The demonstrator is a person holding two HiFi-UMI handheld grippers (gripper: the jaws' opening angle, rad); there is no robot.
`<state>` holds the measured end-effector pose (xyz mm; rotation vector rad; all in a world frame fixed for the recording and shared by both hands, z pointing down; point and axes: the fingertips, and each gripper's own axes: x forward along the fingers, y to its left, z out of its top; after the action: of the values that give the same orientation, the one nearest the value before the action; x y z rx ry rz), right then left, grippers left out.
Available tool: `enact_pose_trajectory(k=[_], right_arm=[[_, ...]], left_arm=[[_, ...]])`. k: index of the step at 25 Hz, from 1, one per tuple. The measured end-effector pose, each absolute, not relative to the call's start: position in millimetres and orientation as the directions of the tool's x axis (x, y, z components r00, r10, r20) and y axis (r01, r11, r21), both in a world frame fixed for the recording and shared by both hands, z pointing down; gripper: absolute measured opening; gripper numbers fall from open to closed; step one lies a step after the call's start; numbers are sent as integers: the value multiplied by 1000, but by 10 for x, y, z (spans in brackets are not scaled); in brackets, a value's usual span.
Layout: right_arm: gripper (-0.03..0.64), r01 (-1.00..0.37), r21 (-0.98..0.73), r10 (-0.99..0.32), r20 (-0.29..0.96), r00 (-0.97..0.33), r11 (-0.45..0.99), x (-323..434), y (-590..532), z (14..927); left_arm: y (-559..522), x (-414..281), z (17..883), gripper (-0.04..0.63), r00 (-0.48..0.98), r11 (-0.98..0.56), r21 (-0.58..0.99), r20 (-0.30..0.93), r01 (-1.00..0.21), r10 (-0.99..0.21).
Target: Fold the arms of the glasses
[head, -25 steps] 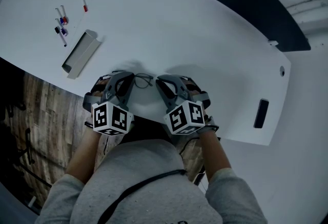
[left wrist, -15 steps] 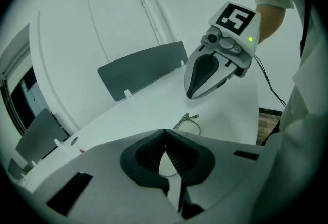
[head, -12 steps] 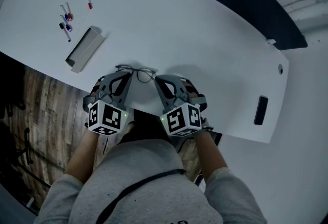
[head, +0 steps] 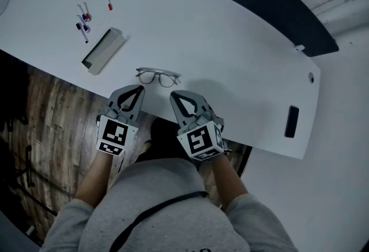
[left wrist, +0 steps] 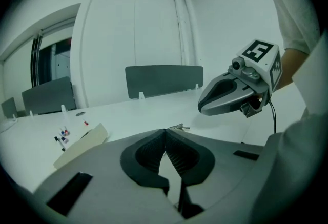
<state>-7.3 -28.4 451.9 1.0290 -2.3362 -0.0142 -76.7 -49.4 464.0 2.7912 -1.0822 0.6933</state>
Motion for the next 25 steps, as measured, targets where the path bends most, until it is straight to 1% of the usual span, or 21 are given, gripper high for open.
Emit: enact_pose_trajectory(k=[8,13,25], right_arm=[[18,-739,146,-711,442,-547,658,-182,42,4310],[18,-750,143,-724,424,-544,646,-281,317,4220],[18,-754,128,-736,372,-566,644,-561,943,3942]], left_arm=[[-131,-901,4424,15,678,-738,-40,363,-674,-639],[141,-971,4368,15,690,-725,27,334,-689,-643],[779,-1178,4128,14,707,-712,95,267,-695,-655]])
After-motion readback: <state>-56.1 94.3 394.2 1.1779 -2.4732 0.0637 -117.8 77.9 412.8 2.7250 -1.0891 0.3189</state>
